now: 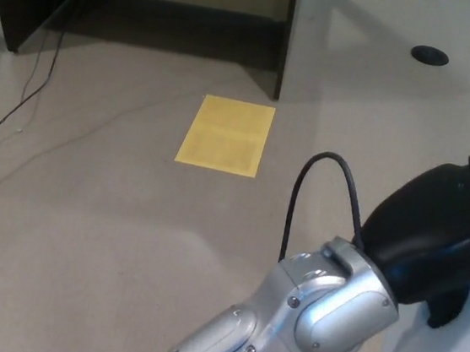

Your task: A person is holding a toilet paper roll and the robot extends its left hand to grab the roll by inserting its thumb into the gap in the middle and brings its hand down by its side. Then it extends its arm again to hand the toilet paper roll back to the person.

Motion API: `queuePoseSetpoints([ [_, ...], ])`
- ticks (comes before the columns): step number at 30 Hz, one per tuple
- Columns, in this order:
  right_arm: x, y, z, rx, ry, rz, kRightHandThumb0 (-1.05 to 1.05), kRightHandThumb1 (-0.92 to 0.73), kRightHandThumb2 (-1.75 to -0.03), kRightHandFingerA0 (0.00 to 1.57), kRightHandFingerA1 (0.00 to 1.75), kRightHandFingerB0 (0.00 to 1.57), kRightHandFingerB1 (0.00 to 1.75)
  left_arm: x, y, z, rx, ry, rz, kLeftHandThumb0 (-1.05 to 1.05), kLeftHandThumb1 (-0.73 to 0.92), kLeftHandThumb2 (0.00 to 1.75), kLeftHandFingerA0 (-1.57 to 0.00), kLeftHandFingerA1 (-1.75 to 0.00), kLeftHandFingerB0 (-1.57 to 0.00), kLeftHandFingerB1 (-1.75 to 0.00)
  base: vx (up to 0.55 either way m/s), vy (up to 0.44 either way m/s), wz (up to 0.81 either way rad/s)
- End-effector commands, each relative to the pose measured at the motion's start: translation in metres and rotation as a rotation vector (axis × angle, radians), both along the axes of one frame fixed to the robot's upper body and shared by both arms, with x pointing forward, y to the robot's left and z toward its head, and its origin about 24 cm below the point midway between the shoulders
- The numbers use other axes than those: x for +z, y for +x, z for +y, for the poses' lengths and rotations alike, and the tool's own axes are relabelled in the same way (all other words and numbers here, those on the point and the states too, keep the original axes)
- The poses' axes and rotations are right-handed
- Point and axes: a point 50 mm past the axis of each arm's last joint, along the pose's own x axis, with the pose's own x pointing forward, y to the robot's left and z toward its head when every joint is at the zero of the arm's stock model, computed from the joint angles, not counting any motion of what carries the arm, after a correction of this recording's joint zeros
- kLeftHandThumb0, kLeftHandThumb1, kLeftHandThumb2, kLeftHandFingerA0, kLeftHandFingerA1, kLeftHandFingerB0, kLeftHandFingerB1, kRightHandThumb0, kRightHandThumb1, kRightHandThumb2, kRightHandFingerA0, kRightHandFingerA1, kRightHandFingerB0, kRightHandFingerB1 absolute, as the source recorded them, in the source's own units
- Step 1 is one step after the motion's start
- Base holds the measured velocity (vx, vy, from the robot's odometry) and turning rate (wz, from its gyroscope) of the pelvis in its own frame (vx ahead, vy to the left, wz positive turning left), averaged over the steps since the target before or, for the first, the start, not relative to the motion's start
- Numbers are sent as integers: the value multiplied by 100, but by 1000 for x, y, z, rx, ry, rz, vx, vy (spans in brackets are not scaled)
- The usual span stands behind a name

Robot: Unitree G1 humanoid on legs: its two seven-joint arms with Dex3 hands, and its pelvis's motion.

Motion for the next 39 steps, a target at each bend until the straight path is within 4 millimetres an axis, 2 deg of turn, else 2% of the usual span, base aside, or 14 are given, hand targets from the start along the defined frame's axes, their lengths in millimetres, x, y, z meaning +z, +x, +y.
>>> queuePoseSetpoints([
  [1, -2, -1, -3, -61, 39, 17, -40, -55, -85, 48, 60, 35, 52, 5, 3, 10, -34, 85, 43, -86, 53, 57, 0, 0, 0, 0, 0, 0, 0],
  [2, -2, -1, -3, -72, 46, 34, -34, -71, -61, 54, 49, 39, 39, 9, 6, 15, -38, 76, 85, -85, 49, 55, 0, 0, 0, 0, 0, 0, 0],
  [5, -2, 1, -2, -87, 60, 47, -33, -71, -60, 57, 50, 41, 39, 22, 13, 29, -27, 88, 97, -84, 47, 57, 0, 0, 0, 0, 0, 0, 0],
  [6, -1, 1, -3, -86, 65, 46, -40, -56, -84, 51, 62, 36, 51, 28, 15, 35, -16, 106, 100, -82, 47, 55, 0, 0, 0, 0, 0, 0, 0],
  [7, -1, 1, -3, -87, 65, 47, -35, -70, -60, 58, 52, 42, 40, 35, 16, 41, -3, 124, 97, -82, 48, 55, 0, 0, 0, 0, 0, 0, 0],
  [12, 3, 7, -3, -84, 34, 40, -36, -68, -60, 61, 53, 43, 39, 73, 31, 84, 69, 157, 90, -83, 46, 57, 0, 0, 0, 0, 0, 0, 0],
  [13, 2, 6, -3, -84, 32, 43, -42, -56, -86, 57, 64, 37, 51, 75, 32, 87, 65, 154, 107, -80, 45, 56, 0, 0, 0, 0, 0, 0, 0],
  [16, 0, 2, -5, -83, 21, 47, -43, -55, -85, 60, 66, 38, 52, 88, 42, 116, 21, 109, 173, -62, 40, 75, 0, -5, 0, 0, 0, 0, 0],
  [17, 1, 4, -4, -86, 22, 40, -37, -68, -60, 65, 61, 45, 40, 93, 45, 127, 30, 104, 182, -58, 36, 75, 0, -12, 0, -7, 0, 0, 0],
  [25, -8, -7, -4, -87, 39, 69, -38, -70, -61, 63, 60, 44, 39, 99, 43, 193, 97, 36, 290, -28, 15, 77, -1, -49, 0, -48, 0, 0, 0],
  [33, -15, -22, -10, -102, 35, 94, -38, -69, -60, 65, 65, 45, 40, 45, 29, 255, 193, -117, 417, -25, 24, 81, -3, -49, -1, -47, 0, 0, 0],
  [36, -13, -19, -11, -118, 44, 83, -38, -68, -60, 64, 63, 46, 40, 3, 22, 284, 302, -158, 467, -26, 26, 82, -3, -50, 0, -47, 0, 0, 0],
  [37, -14, -20, -11, -121, 44, 86, -38, -68, -60, 65, 64, 46, 40, -10, 19, 292, 347, -167, 486, -40, 41, 52, -19, -35, -17, -28, 0, 0, 0],
  [39, -17, -26, -12, -119, 35, 100, -38, -68, -60, 65, 62, 46, 39, -55, 4, 314, 511, -190, 577, -33, 40, 52, -21, -34, -20, -28, 0, 0, 0],
])
